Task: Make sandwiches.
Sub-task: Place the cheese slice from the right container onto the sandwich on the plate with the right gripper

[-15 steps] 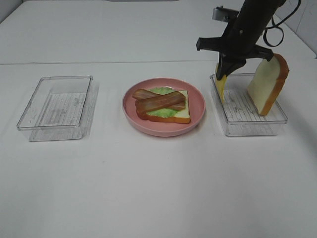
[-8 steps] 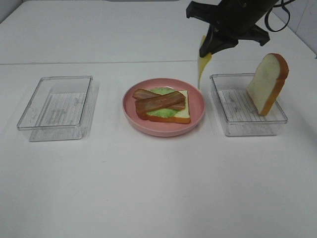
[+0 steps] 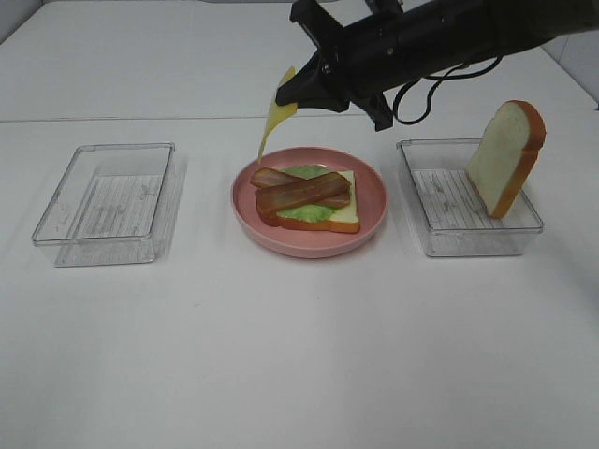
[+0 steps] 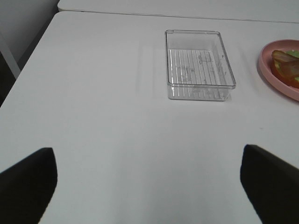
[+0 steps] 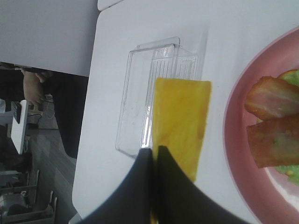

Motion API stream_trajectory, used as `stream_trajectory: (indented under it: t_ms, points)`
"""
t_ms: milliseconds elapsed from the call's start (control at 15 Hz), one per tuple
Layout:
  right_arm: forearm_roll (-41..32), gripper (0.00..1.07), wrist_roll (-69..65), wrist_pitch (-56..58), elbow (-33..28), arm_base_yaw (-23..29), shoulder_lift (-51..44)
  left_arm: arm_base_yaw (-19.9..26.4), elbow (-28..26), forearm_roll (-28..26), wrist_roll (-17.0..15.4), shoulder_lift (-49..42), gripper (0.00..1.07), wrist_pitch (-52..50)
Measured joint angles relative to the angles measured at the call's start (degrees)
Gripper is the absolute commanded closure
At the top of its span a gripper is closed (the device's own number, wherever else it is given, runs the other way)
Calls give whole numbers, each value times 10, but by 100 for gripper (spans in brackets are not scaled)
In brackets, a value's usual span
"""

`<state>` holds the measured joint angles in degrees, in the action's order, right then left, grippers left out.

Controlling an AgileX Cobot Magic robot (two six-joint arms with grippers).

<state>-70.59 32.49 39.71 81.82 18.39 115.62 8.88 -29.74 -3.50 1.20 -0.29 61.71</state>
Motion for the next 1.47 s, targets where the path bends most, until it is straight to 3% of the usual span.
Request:
stream_trajectory:
  t_ms: [400,1000,1467]
  points:
    - [-22,107,14,-10,48,13,96,0,0,0,0,0,7,0]
    - [213,107,-92,-58,48,13,98,0,0,0,0,0,7,0]
    - [324,107,-175,-72,48,13,98,0,0,0,0,0,7,0]
